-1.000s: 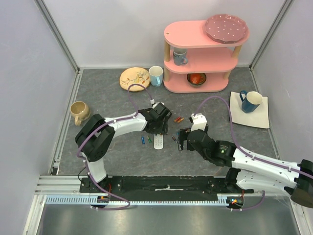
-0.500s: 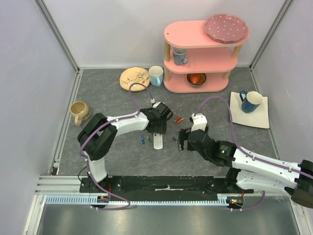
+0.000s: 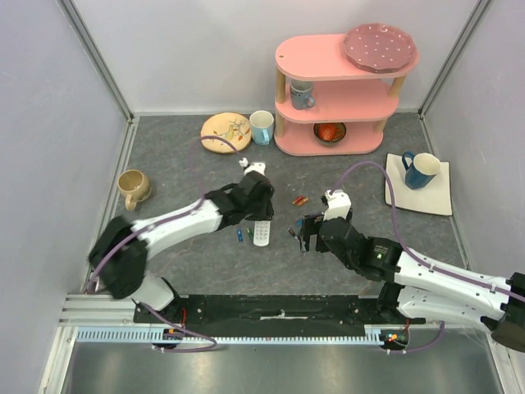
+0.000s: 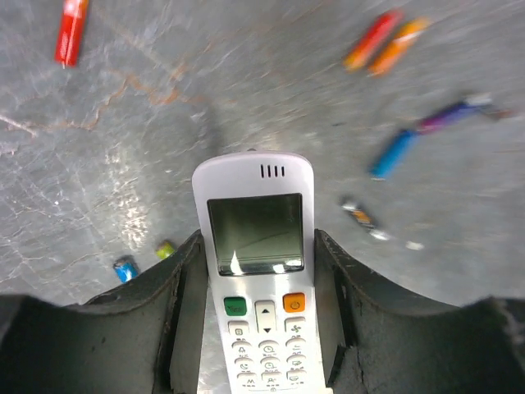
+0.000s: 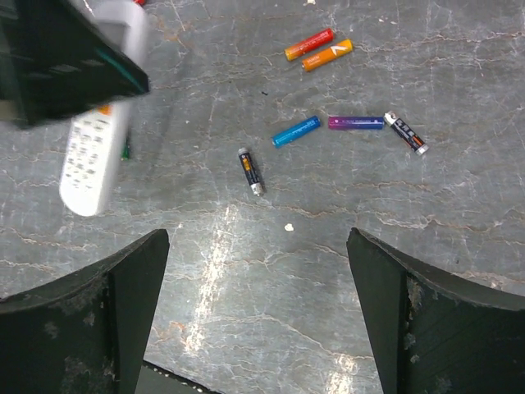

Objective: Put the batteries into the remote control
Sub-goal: Pick up the remote control from the center of the board, then adjust the remote control.

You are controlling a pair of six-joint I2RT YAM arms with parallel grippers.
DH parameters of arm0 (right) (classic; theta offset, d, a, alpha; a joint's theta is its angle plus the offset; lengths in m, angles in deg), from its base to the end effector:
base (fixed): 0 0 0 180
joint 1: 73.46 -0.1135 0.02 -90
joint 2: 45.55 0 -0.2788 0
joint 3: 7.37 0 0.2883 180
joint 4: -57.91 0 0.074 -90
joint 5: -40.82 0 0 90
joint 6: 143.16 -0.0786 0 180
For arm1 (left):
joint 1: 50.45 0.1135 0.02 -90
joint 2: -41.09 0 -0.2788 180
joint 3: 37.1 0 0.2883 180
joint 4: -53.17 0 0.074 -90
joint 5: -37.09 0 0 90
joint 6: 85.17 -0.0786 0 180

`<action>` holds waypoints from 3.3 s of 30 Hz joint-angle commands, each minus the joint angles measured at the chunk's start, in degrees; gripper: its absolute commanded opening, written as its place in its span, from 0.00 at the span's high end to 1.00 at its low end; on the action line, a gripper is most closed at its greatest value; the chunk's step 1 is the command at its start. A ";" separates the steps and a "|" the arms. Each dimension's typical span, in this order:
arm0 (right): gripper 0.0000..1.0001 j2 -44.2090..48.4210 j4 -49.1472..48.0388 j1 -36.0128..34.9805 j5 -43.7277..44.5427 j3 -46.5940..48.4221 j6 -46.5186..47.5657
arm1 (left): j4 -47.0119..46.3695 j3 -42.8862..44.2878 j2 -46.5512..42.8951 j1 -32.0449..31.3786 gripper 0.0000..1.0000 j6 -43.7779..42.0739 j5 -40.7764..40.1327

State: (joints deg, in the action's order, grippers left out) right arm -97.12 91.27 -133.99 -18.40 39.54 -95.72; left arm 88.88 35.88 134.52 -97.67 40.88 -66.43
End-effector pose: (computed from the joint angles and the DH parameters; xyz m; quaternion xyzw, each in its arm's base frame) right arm 0.1558 0.1940 0.2213 -0.0205 0.8742 0.1825 0.4496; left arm 0.2788 -0.2742 0.1661 0.0584 0.9489 -0.1078 0.2908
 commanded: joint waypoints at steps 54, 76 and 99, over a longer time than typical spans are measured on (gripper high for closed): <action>0.04 -10.29 -69.85 0.06 -44.84 -8.44 -7.62 | -117.13 -47.17 -33.40 19.01 0.98 39.71 52.72; 0.58 -14.62 -73.75 0.15 -49.59 -8.79 -8.59 | -115.21 -47.87 -36.03 19.10 0.96 39.71 51.84; 0.65 -8.01 0.53 -0.73 -17.70 16.95 25.60 | -25.11 -25.12 -45.79 14.89 0.01 7.36 26.27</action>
State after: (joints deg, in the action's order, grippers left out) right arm -103.59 81.21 -134.12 -45.81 51.73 -75.37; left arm 44.40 5.87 87.29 -80.01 58.23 -30.56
